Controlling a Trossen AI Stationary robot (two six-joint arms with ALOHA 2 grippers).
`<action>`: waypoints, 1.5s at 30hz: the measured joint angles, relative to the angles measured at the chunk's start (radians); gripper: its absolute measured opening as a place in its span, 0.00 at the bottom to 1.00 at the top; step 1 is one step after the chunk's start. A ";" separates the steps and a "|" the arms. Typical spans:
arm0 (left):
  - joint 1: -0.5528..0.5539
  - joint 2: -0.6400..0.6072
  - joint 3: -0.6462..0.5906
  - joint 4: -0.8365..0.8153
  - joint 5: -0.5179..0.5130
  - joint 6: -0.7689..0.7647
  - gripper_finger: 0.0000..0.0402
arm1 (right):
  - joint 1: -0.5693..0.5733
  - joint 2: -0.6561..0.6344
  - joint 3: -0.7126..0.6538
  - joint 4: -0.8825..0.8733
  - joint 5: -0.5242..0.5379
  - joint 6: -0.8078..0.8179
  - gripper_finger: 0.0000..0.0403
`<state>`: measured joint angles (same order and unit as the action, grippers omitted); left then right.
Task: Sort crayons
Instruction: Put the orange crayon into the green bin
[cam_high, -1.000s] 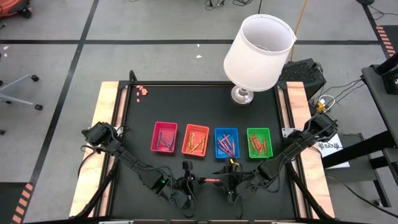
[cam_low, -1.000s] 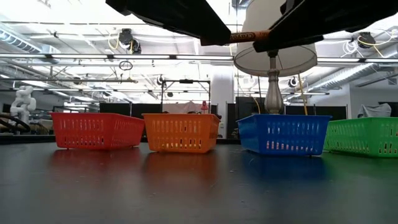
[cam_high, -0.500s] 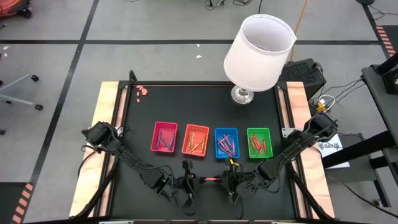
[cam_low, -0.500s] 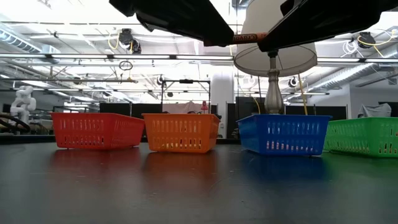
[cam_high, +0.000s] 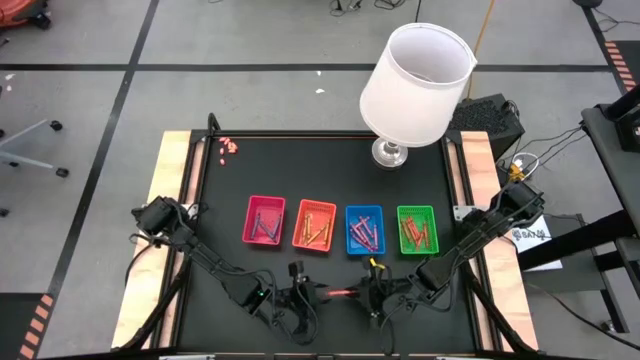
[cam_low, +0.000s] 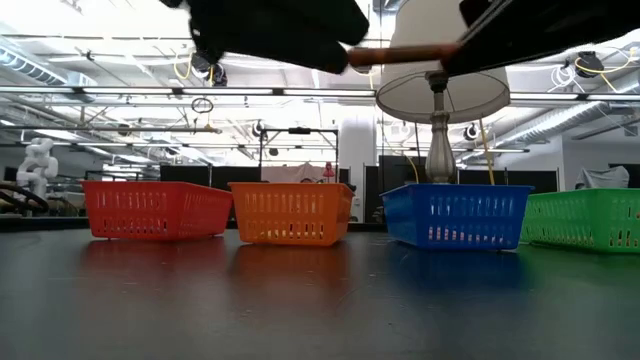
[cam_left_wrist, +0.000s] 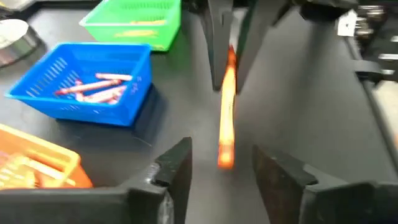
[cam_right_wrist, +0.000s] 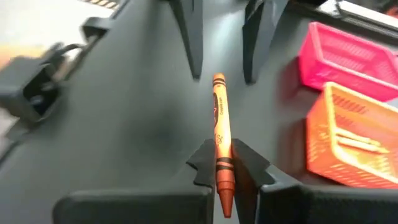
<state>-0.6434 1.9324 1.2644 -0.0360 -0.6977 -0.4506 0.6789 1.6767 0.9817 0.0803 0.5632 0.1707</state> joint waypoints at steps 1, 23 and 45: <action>-0.010 0.000 0.000 -0.002 0.003 -0.009 0.42 | 0.006 -0.006 0.000 -0.012 -0.017 0.000 0.03; -0.167 0.000 0.000 -0.019 -0.061 -0.083 0.45 | 0.043 -0.150 0.345 -1.535 0.037 0.796 0.03; 0.026 0.001 0.000 -0.025 -0.062 0.039 0.45 | 0.021 -0.150 0.207 -1.650 -0.077 0.912 0.03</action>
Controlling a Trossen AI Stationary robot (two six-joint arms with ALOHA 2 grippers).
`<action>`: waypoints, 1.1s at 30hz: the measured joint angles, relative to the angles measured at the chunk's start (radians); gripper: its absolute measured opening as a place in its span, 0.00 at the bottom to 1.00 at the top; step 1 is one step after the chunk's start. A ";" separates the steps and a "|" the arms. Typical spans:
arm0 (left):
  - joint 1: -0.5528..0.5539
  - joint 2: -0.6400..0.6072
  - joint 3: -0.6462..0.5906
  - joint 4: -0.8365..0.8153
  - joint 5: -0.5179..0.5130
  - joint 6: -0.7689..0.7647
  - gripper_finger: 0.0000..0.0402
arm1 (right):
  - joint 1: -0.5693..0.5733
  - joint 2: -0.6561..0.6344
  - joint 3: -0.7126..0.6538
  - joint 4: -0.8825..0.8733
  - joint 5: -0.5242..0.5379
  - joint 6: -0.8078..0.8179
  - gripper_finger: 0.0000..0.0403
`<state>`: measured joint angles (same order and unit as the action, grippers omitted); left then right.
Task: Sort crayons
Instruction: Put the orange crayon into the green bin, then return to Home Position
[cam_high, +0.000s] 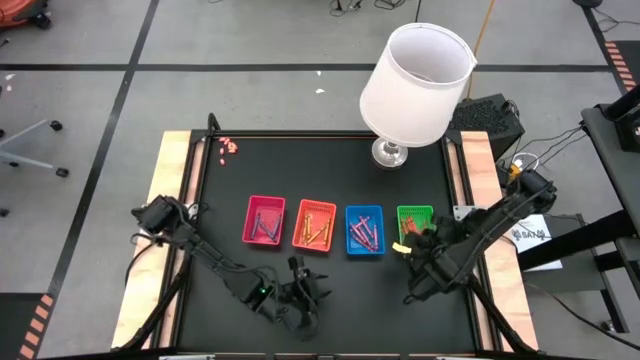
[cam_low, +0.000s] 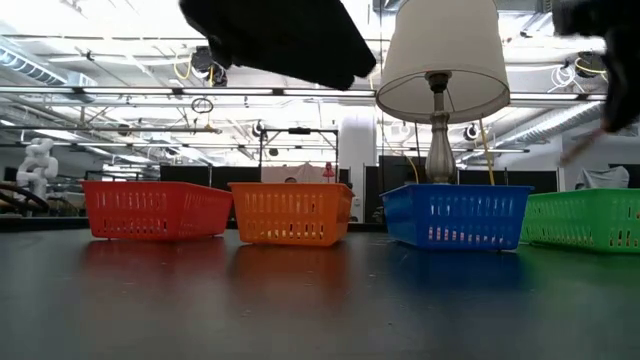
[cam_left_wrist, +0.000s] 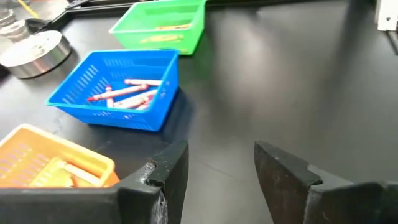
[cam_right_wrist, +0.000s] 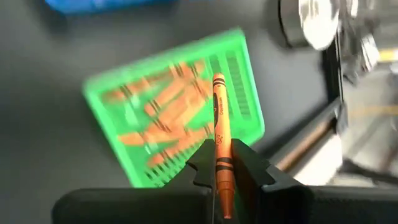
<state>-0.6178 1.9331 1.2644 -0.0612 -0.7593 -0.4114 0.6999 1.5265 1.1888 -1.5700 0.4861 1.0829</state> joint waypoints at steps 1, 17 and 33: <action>0.008 0.000 0.000 0.000 0.000 0.000 0.45 | -0.006 0.000 -0.034 -0.001 -0.021 0.010 0.03; 0.069 0.000 0.000 0.000 0.004 0.027 0.45 | -0.057 0.000 -0.271 0.080 -0.067 0.135 0.23; 0.070 -0.074 0.000 0.095 0.025 0.184 0.45 | 0.058 0.000 -0.002 0.316 0.349 -0.113 0.45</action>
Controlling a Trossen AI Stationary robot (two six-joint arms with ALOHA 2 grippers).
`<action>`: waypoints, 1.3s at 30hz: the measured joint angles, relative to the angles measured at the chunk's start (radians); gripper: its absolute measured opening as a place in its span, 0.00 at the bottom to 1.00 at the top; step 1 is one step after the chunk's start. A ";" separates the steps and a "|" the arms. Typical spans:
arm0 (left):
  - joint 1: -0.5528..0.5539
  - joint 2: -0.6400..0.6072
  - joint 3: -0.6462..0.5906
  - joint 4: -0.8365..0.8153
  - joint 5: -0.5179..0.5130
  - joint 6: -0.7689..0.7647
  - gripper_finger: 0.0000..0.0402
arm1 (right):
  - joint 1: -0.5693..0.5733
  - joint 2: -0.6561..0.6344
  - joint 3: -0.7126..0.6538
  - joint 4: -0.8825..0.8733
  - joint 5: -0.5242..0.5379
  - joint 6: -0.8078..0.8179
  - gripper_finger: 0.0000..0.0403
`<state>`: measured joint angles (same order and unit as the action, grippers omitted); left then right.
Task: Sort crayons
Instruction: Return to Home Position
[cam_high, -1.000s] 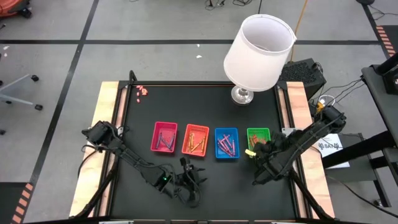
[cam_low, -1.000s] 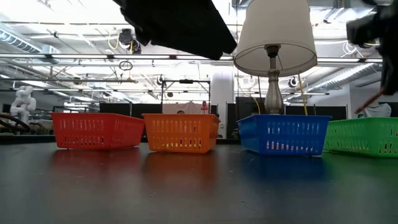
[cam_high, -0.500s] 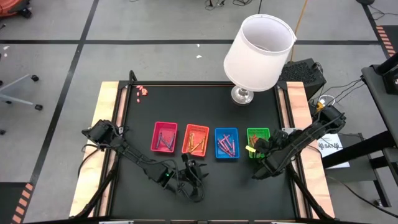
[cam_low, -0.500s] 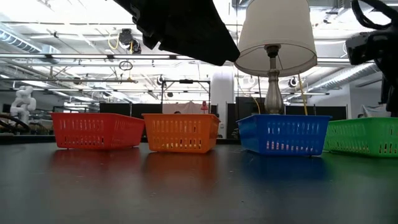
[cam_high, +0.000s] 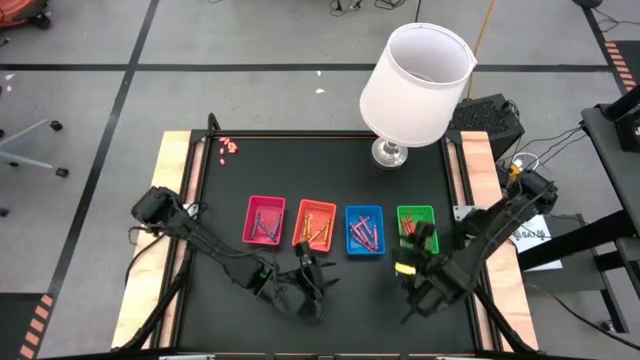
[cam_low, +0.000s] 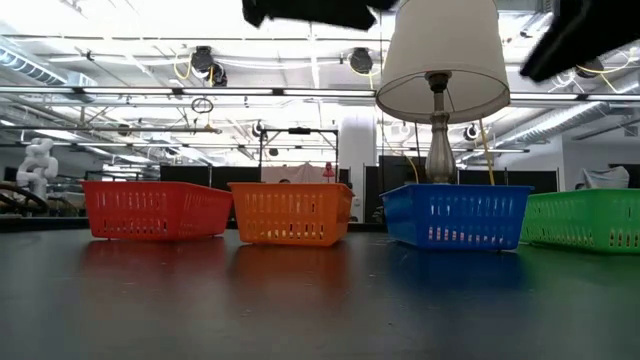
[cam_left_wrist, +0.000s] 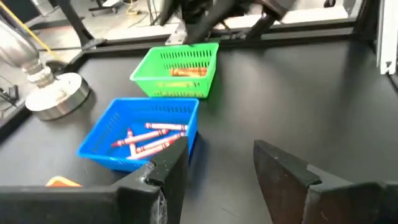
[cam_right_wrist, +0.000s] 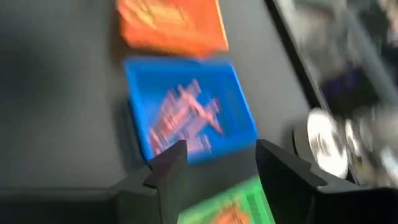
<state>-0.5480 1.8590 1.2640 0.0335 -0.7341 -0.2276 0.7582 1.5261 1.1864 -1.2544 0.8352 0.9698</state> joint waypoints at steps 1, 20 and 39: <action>-0.006 -0.014 0.000 -0.011 0.000 0.004 0.44 | 0.014 0.000 0.000 0.050 0.040 -0.051 0.43; -0.134 -0.211 -0.034 -0.470 0.062 0.017 0.03 | 0.148 -0.025 -0.010 0.175 0.140 -0.257 0.02; 0.071 -0.210 -0.034 -0.521 0.135 0.166 0.00 | 0.145 -0.632 -0.585 0.534 0.104 -0.367 0.00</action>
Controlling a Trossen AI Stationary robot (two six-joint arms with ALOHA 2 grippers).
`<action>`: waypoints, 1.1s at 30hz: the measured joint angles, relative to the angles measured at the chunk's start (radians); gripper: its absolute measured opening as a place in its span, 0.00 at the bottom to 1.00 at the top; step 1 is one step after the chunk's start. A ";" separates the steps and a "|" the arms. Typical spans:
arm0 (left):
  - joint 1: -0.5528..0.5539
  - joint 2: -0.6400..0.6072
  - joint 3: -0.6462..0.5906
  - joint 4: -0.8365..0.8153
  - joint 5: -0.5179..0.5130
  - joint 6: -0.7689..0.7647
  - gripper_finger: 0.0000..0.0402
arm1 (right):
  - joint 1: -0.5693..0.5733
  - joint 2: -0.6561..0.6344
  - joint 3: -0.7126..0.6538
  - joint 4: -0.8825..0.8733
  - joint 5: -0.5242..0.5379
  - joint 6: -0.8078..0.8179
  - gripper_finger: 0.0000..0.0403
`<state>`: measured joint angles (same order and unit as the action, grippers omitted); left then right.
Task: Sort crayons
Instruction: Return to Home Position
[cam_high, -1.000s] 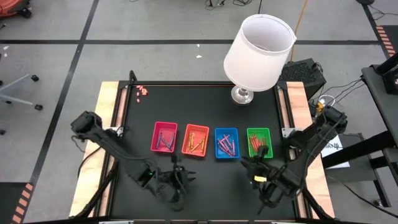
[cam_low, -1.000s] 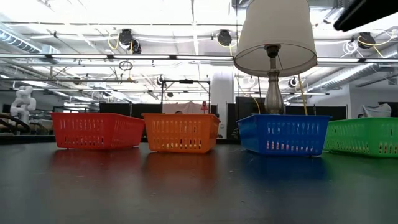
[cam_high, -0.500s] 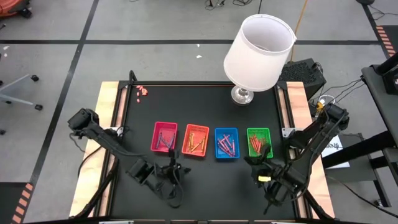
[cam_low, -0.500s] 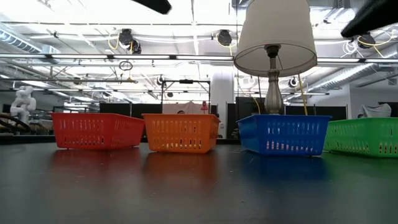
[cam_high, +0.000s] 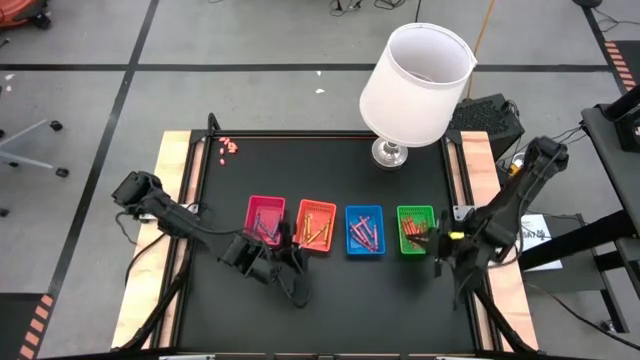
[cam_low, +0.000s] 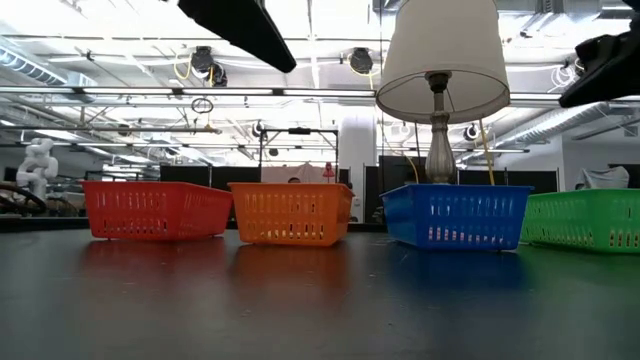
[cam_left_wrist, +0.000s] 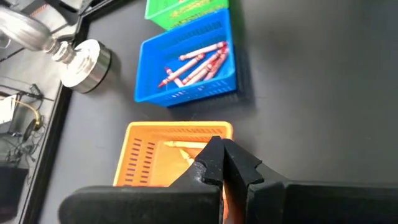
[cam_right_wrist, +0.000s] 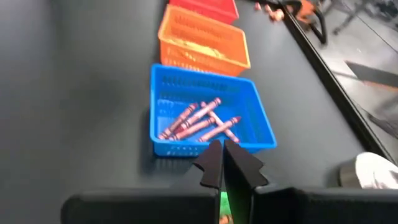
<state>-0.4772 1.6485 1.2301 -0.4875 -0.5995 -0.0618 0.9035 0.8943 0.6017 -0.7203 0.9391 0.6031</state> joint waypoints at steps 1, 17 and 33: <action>0.007 0.000 0.000 0.002 0.000 0.001 0.00 | -0.001 -0.037 -0.025 0.036 0.000 -0.030 0.00; 0.154 0.000 -0.085 0.219 0.175 0.150 0.00 | -0.079 -0.330 -0.266 0.435 -0.077 -0.414 0.00; 0.191 -0.250 -0.474 0.643 0.269 0.151 0.00 | -0.181 -0.332 -0.343 0.649 -0.237 -0.527 0.00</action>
<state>-0.2863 1.3986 0.7558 0.1555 -0.3306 0.0894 0.7222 0.5621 0.2584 -0.0711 0.7017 0.0764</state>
